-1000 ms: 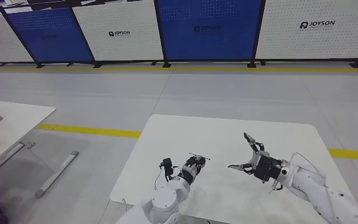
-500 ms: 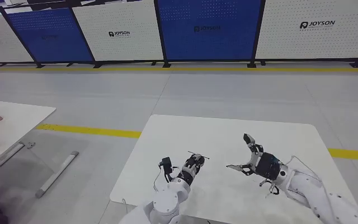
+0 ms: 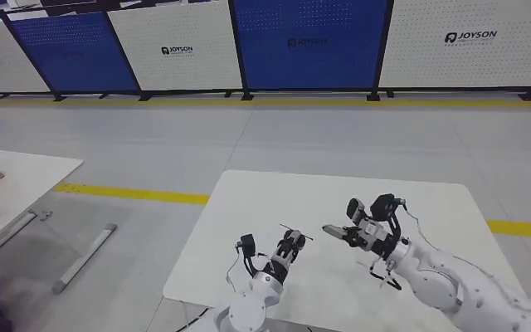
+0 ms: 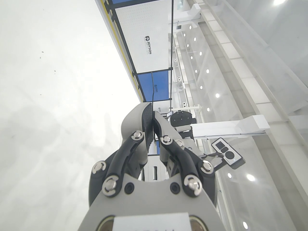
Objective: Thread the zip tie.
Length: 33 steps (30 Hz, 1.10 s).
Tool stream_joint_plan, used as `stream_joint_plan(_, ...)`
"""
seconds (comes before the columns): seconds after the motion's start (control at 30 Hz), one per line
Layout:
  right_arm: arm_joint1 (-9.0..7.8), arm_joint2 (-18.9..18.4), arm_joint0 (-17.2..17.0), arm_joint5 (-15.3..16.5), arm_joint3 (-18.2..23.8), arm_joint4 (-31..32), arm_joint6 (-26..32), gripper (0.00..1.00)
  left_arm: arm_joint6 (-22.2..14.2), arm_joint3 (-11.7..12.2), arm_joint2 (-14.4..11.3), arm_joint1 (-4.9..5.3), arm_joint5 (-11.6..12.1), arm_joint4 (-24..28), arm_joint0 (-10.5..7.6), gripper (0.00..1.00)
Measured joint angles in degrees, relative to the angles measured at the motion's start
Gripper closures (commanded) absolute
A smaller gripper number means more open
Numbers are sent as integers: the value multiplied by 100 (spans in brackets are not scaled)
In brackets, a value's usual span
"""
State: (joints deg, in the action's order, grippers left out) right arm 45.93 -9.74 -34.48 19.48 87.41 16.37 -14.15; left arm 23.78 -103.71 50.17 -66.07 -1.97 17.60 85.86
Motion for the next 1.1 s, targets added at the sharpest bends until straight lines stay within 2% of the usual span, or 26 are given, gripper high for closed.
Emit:
stream_joint_plan(0.37, 2, -5, -17, 0, 19, 48, 23, 0, 1, 0, -1, 0, -1, 1, 0, 100)
stream_joint_plan(0.43, 9, -44, -99, 0, 170, -225, 327, 0, 1, 0, -1, 0, -1, 1, 0, 100)
stream_joint_plan(0.57, -77, -284, -76, 0, 429, -1475, 1469, 0, 1, 0, -1, 0, -1, 1, 0, 100)
stream_joint_plan(0.67, -190, -679, -102, 0, 431, -2430, 2405, 0, 1, 0, -1, 0, -1, 1, 0, 100)
stream_joint_plan(0.83, -269, -1561, -487, 0, 402, -3763, 3926, 0, 1, 0, -1, 0, -1, 1, 0, 100)
stream_joint_plan(0.97, -113, -2242, -834, 0, -25, -4607, 5180, 0, 1, 0, -1, 0, -1, 1, 0, 100)
stream_joint_plan(1.1, 256, -2746, -1102, 0, -673, -5139, 6196, 0, 1, 0, -1, 0, -1, 1, 0, 100)
